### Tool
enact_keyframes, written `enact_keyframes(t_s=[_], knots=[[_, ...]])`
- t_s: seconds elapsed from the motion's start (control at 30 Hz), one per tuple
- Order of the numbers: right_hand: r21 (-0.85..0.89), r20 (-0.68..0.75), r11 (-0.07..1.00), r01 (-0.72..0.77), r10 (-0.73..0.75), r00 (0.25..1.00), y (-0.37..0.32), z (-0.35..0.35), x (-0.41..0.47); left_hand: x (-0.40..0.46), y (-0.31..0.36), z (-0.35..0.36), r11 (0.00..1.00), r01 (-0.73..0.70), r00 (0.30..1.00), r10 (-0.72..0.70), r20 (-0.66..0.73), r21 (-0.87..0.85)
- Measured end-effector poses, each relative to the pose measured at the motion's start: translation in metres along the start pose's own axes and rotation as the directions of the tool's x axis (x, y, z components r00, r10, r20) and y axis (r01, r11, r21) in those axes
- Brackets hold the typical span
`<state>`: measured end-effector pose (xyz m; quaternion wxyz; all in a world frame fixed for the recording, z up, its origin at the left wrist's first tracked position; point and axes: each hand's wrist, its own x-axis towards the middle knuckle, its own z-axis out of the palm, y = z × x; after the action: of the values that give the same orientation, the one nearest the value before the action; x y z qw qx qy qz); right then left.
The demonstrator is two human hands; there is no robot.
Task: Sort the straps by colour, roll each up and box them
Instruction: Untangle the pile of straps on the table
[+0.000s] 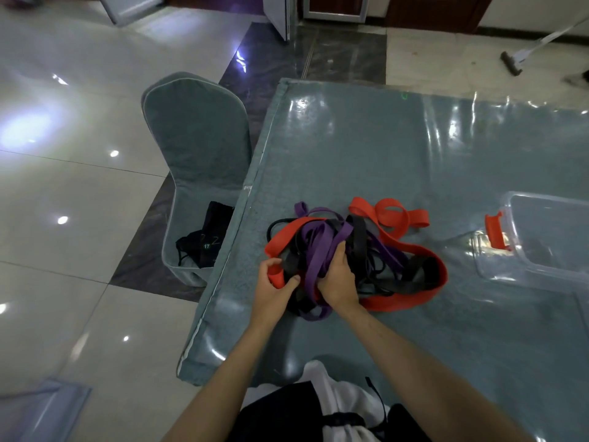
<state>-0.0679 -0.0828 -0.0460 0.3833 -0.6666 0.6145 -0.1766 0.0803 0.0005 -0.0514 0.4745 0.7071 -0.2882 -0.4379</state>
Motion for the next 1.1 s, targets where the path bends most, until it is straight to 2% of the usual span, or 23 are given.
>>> enact_keyframes(t_s=[0.1, 0.2, 0.27, 0.33, 0.4, 0.47, 0.57, 0.6, 0.63, 0.7, 0.77, 0.8, 0.9, 0.97, 1.03, 1.1], knots=[[0.173, 0.037, 0.985, -0.011, 0.005, 0.999, 0.002, -0.022, 0.009, 0.011, 0.0, -0.01, 0.999, 0.012, 0.989, -0.019, -0.15, -0.047], [0.438, 0.038, 0.899, -0.032, 0.017, 0.999, 0.004, -0.057, 0.027, 0.022, -0.006, -0.027, 0.993, 0.06, 0.961, -0.086, -0.265, -0.104], [0.592, 0.034, 0.802, -0.077, 0.071, 0.997, 0.0, -0.079, 0.042, 0.022, -0.011, -0.036, 0.986, 0.114, 0.959, -0.14, -0.246, -0.12], [0.749, 0.1, 0.637, -0.181, 0.161, 0.982, -0.006, -0.094, 0.053, 0.018, -0.014, -0.039, 0.981, 0.147, 0.963, -0.171, -0.208, -0.129], [0.83, 0.147, 0.497, -0.252, 0.241, 0.959, -0.015, -0.103, 0.061, 0.014, -0.018, -0.04, 0.978, 0.169, 0.964, -0.191, -0.187, -0.124], [0.881, 0.127, 0.403, -0.248, 0.303, 0.944, -0.023, -0.103, 0.068, 0.011, -0.019, -0.044, 0.971, 0.209, 0.961, -0.226, -0.157, -0.118], [0.931, 0.093, 0.296, -0.213, 0.372, 0.924, -0.034, -0.09, 0.073, 0.005, -0.02, -0.056, 0.951, 0.272, 0.96, -0.278, -0.022, -0.147], [0.932, 0.044, 0.322, -0.168, 0.362, 0.931, -0.036, -0.083, 0.074, 0.003, -0.019, -0.061, 0.942, 0.287, 0.958, -0.286, 0.031, -0.172], [0.907, -0.026, 0.403, -0.119, 0.337, 0.941, -0.036, -0.073, 0.071, 0.0, -0.018, -0.065, 0.933, 0.3, 0.954, -0.29, 0.078, -0.199], [0.757, -0.113, 0.649, -0.072, 0.24, 0.964, -0.031, -0.053, 0.06, -0.005, -0.014, -0.071, 0.914, 0.31, 0.95, -0.284, 0.133, -0.262], [0.524, -0.065, 0.848, -0.076, 0.129, 0.99, -0.019, -0.036, 0.043, -0.008, -0.007, -0.071, 0.905, 0.28, 0.959, -0.252, 0.127, -0.322], [0.412, -0.006, 0.909, -0.067, 0.076, 0.997, -0.012, -0.03, 0.035, -0.009, -0.004, -0.07, 0.909, 0.255, 0.966, -0.228, 0.119, -0.328], [0.165, 0.197, 0.985, 0.047, -0.079, 0.977, 0.011, -0.028, 0.022, -0.009, 0.006, -0.066, 0.953, 0.186, 0.981, -0.166, 0.1, -0.238], [0.096, 0.301, 0.99, 0.105, -0.129, 0.945, 0.022, -0.039, 0.022, -0.007, 0.012, -0.063, 0.973, 0.155, 0.985, -0.139, 0.102, -0.17], [0.161, 0.371, 0.983, 0.093, -0.147, 0.917, 0.031, -0.053, 0.022, -0.004, 0.018, -0.062, 0.981, 0.144, 0.987, -0.134, 0.082, -0.132], [0.305, 0.395, 0.951, 0.044, -0.168, 0.903, 0.041, -0.066, 0.019, 0.0, 0.023, -0.061, 0.974, 0.188, 0.982, -0.183, 0.053, -0.125]])
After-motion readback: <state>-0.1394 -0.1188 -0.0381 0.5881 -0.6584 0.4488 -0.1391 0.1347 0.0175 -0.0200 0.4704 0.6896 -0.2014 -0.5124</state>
